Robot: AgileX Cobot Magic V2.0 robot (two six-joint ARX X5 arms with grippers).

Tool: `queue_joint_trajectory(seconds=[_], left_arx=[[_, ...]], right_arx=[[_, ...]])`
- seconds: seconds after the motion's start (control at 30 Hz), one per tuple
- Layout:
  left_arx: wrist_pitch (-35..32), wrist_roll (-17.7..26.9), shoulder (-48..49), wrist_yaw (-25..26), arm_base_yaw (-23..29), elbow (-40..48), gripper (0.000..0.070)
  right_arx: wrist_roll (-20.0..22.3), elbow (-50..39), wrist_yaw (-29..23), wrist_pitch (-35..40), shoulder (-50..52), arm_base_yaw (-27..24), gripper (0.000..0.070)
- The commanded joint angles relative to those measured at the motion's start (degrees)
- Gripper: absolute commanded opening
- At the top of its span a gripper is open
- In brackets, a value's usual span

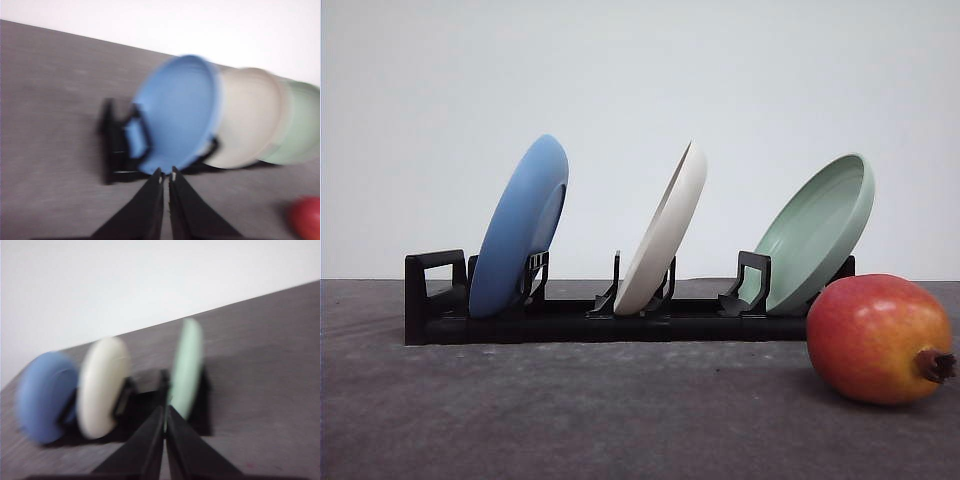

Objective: Place pomegranate in white plate

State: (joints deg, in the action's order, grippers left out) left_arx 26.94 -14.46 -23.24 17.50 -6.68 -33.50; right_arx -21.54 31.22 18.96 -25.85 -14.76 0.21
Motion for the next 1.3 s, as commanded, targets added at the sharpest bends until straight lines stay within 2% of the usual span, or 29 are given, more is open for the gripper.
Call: queue_joint_trajectory(seconds=[0.0, 0.2, 0.3, 0.4, 0.47, 0.73, 0.8, 0.83, 0.9, 0.97, 1.0, 1.07, 1.27], left_arx=[[0.57, 0.33, -2.82, 4.35, -0.50, -3.85, 0.0004], [4.05, 4.82, -12.18, 16.39, -2.24, -14.02, 0.0004], [5.42, 8.68, -15.86, 24.00, -3.17, -17.63, 0.0003], [4.13, 12.89, -18.09, 31.55, -3.87, -18.75, 0.0003], [3.10, 13.67, -18.83, 33.37, -4.21, -18.75, 0.0003], [3.06, 14.65, -19.45, 33.35, -4.26, -18.75, 0.0013], [3.08, 15.45, -19.45, 33.35, -4.26, -18.75, 0.0093], [3.08, 15.56, -19.47, 33.35, -4.28, -18.75, 0.0158], [3.08, 15.56, -19.47, 33.35, -4.28, -18.75, 0.0325], [3.08, 15.56, -19.47, 33.33, -4.26, -18.75, 0.0506], [3.08, 15.56, -19.45, 33.31, -4.26, -18.75, 0.0565], [3.08, 15.56, -19.47, 33.31, -4.28, -18.75, 0.0604], [3.10, 15.50, -19.74, 33.14, -4.31, -18.75, 0.0602]], right_arx=[[2.99, 3.89, 3.69, -0.46, -2.97, -0.07, 0.0003], [12.26, 15.31, 16.73, -5.75, -13.56, -0.07, 0.0003], [17.13, 19.82, 20.60, -9.78, -17.52, -0.07, 0.0003], [18.84, 21.84, 22.70, -11.54, -19.63, -0.07, 0.0003], [18.95, 21.84, 23.23, -11.52, -19.99, -0.07, 0.0003], [18.97, 21.84, 23.13, -11.52, -19.96, -0.07, 0.0006], [18.97, 21.84, 23.15, -11.50, -19.96, -0.07, 0.0014], [18.97, 21.84, 23.15, -11.52, -19.96, -0.07, 0.0043], [18.97, 21.84, 23.12, -11.52, -19.96, -0.07, 0.0178], [18.97, 21.84, 23.10, -11.50, -19.98, -0.07, 0.0357], [18.97, 21.84, 23.10, -11.50, -19.98, -0.07, 0.0426], [18.97, 21.84, 23.10, -11.52, -19.98, -0.07, 0.0511], [18.91, 21.84, 23.08, -11.52, -19.98, -0.07, 0.0522]])
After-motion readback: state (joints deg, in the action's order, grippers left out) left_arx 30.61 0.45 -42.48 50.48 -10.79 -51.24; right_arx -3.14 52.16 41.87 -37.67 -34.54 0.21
